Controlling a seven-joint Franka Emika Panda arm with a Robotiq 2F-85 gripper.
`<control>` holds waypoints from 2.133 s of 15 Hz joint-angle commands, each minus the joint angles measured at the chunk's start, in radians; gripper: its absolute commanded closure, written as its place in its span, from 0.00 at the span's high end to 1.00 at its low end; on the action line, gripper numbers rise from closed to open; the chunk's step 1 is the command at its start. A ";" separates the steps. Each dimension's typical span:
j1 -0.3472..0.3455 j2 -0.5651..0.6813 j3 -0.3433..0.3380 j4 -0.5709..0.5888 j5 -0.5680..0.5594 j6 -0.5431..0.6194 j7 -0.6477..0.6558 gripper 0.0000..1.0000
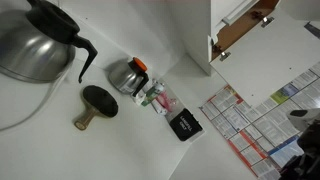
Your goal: Open the first top drawer
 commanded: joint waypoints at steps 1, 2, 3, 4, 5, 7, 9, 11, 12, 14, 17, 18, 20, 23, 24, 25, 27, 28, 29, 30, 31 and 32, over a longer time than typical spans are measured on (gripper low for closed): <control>-0.020 0.001 0.015 0.002 0.007 -0.004 -0.009 1.00; -0.020 0.001 0.015 0.002 0.007 -0.004 -0.009 1.00; -0.020 0.001 0.015 0.002 0.007 -0.004 -0.009 1.00; -0.020 0.001 0.015 0.002 0.007 -0.004 -0.009 1.00; -0.020 0.001 0.015 0.002 0.007 -0.004 -0.009 1.00; -0.052 -0.008 0.003 0.000 -0.002 0.043 0.014 1.00; -0.105 -0.018 -0.041 -0.002 0.002 0.095 0.027 1.00; -0.160 -0.004 -0.101 0.001 -0.001 0.139 0.009 1.00; -0.184 0.004 -0.132 0.004 0.008 0.163 0.003 1.00; -0.232 0.030 -0.197 0.005 0.019 0.248 -0.015 1.00; -0.280 0.099 -0.291 0.006 0.033 0.411 -0.052 1.00; -0.289 0.127 -0.315 0.008 0.039 0.462 -0.064 1.00; -0.293 0.195 -0.372 0.014 0.077 0.564 -0.105 1.00; -0.275 0.304 -0.456 0.023 0.193 0.672 -0.207 1.00; -0.275 0.337 -0.471 0.027 0.229 0.687 -0.232 1.00; -0.286 0.364 -0.471 0.031 0.240 0.682 -0.236 1.00; -0.311 0.334 -0.446 0.007 0.222 0.669 -0.228 1.00; -0.312 0.353 -0.447 0.011 0.227 0.671 -0.229 1.00; -0.313 0.363 -0.446 0.015 0.229 0.672 -0.229 1.00; -0.313 0.366 -0.445 0.018 0.229 0.672 -0.229 1.00; -0.313 0.366 -0.445 0.021 0.229 0.672 -0.229 1.00; -0.299 0.375 -0.463 0.035 0.287 0.671 -0.259 1.00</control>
